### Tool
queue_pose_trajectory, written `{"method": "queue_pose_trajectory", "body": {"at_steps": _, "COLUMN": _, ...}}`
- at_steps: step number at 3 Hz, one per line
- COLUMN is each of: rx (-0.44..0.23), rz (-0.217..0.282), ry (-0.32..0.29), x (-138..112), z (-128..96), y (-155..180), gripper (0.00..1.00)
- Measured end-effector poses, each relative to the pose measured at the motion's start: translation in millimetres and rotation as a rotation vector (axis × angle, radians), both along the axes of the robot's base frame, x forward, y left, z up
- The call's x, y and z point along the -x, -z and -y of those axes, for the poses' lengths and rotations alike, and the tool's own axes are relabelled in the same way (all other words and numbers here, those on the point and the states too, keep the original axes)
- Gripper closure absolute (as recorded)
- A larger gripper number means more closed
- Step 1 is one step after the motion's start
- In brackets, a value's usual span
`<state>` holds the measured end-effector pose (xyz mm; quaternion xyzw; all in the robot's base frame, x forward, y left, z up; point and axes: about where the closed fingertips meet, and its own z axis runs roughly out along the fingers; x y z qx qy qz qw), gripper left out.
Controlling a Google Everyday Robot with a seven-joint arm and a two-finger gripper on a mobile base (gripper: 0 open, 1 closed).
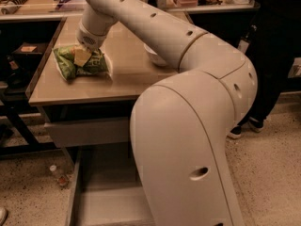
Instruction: Pick green jalapeno chip bag from middle drawer and place on counter
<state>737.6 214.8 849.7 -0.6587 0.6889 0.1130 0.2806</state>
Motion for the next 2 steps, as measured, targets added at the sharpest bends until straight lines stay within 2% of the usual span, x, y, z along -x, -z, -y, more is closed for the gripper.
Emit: {"method": "queue_pose_trajectory", "body": {"at_steps": 2, "rx": 0.000, "rz": 0.000, "ry": 0.000, "x": 0.0, "z": 0.0, "y": 0.1, "gripper": 0.35}}
